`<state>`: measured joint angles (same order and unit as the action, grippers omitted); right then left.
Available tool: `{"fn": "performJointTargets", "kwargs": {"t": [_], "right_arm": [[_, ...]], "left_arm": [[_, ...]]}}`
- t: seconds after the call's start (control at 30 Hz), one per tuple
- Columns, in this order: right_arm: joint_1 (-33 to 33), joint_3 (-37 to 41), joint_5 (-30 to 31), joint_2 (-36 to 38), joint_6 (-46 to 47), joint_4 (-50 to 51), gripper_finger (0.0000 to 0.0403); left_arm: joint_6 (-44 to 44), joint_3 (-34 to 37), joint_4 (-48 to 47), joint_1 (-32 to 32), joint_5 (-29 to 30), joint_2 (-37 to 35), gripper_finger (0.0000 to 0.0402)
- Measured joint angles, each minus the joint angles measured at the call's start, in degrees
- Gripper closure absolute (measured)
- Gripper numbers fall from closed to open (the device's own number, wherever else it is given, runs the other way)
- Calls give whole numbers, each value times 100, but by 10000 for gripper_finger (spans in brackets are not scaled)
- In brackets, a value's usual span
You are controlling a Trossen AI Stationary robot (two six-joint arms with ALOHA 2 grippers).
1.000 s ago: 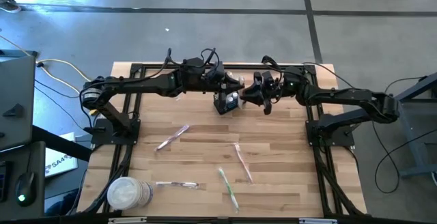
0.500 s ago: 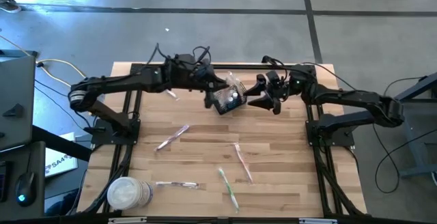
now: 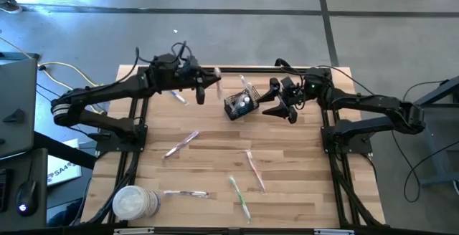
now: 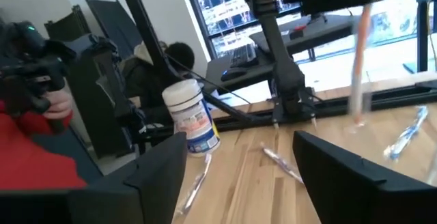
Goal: Pick & Place toothbrushing station
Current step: Put the top orange toothbrush into the mesh organizer
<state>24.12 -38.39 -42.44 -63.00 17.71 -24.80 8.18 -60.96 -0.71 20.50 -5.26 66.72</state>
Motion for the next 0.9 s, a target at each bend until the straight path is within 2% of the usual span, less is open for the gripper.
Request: {"fn": "performJointTargets", "kwargs": {"t": [0.13, 0.27, 0.53, 0.9], "right_arm": [[0, 0, 7, -2, -12, 202, 143], [0, 0, 134, -2, -335, 199, 142], [0, 0, 804, -2, -556, 197, 142], [0, 0, 788, -2, -557, 194, 142]], "left_arm": [[151, 938, 1940, 22, -157, -9, 391], [-28, 1400, 3177, 14, 163, 342, 391], [156, 1413, 3217, 91, 284, 1020, 391], [-172, 1415, 3163, 91, 282, 1046, 391]]}}
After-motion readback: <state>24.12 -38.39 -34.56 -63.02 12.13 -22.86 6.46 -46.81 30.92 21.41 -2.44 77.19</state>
